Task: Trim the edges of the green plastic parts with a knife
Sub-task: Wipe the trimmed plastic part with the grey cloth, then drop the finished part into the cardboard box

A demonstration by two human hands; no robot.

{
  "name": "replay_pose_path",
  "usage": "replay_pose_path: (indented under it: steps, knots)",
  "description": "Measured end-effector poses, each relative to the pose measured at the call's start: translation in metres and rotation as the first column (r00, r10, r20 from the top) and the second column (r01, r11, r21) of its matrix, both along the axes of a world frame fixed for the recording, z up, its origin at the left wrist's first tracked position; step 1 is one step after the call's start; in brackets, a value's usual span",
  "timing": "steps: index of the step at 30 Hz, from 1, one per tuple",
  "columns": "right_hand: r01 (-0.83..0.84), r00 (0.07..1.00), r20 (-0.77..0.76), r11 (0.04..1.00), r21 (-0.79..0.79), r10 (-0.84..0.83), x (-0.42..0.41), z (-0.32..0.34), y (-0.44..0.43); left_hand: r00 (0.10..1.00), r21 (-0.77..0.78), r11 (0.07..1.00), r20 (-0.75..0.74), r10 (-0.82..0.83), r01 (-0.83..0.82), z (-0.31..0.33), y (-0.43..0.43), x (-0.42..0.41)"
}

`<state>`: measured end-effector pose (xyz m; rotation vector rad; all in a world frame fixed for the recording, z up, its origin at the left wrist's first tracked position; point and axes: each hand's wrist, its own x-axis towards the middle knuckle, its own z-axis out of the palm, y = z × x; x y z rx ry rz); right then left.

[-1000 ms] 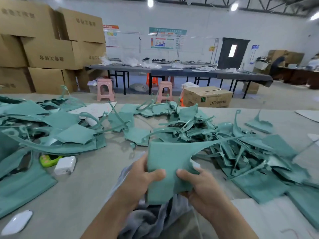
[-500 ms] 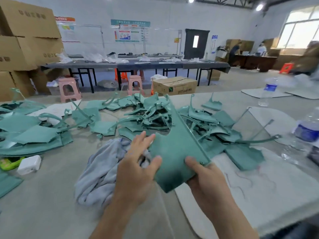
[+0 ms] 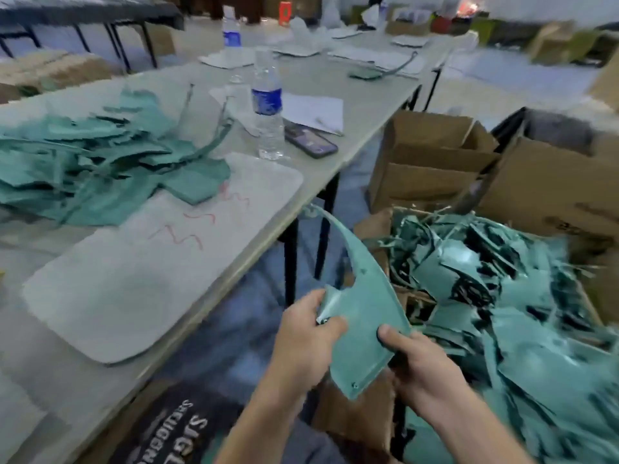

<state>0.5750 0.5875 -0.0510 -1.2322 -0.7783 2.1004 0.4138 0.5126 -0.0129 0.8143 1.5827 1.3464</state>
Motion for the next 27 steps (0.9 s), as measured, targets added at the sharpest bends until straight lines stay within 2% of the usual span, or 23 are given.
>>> replay_pose_path:
  steps: [3,5,7,9,11,13,15,16,18,21,23,27]
  knots:
    - [0.209,0.975,0.108,0.963,-0.172,-0.193,0.069,-0.034,-0.012,0.974,-0.161,0.963,0.102,-0.200,0.215,-0.041,0.028,0.058]
    - [0.332,0.941,0.161,0.900,-0.282,-0.297,0.103,-0.054,-0.027,0.936,-0.274,0.904,0.224,-0.272,0.328,-0.067,0.038,0.092]
    - [0.432,0.901,0.196,0.830,-0.352,-0.386,0.133,-0.071,-0.036,0.877,-0.313,0.838,0.338,-0.341,0.447,-0.084,0.044,0.125]
    - [0.511,0.859,0.172,0.786,-0.348,-0.482,0.157,-0.081,-0.030,0.815,-0.279,0.815,0.461,-0.350,0.508,-0.087,0.051,0.152]
    - [0.617,0.778,0.096,0.727,-0.303,-0.621,0.181,-0.083,-0.012,0.770,-0.245,0.818,0.550,-0.325,0.520,-0.084,0.061,0.168]
    - [0.706,0.694,0.049,0.665,-0.243,-0.719,0.201,-0.082,0.007,0.772,-0.237,0.828,0.552,-0.316,0.508,-0.078,0.068,0.172]
    - [0.677,0.735,0.168,0.701,-0.223,-0.656,0.208,-0.089,0.017,0.806,-0.250,0.838,0.499,-0.319,0.486,-0.073,0.068,0.166]
    - [0.636,0.771,0.243,0.726,-0.261,-0.588,0.206,-0.098,0.017,0.822,-0.257,0.845,0.478,-0.310,0.469,-0.071,0.067,0.160]
    - [0.555,0.831,0.280,0.744,-0.372,-0.480,0.191,-0.113,0.012,0.856,-0.269,0.869,0.438,-0.273,0.415,-0.069,0.062,0.142]
    - [0.450,0.892,0.259,0.764,-0.462,-0.370,0.146,-0.123,0.007,0.911,-0.258,0.921,0.370,-0.184,0.291,-0.074,0.060,0.109]
    - [0.337,0.941,0.181,0.810,-0.480,-0.284,0.104,-0.119,0.003,0.931,-0.236,0.953,0.352,-0.099,0.191,-0.074,0.058,0.087]
    - [0.078,0.997,0.029,0.926,-0.370,-0.072,0.018,-0.077,0.004,0.962,-0.140,0.990,0.269,0.044,-0.006,-0.057,0.052,0.045]
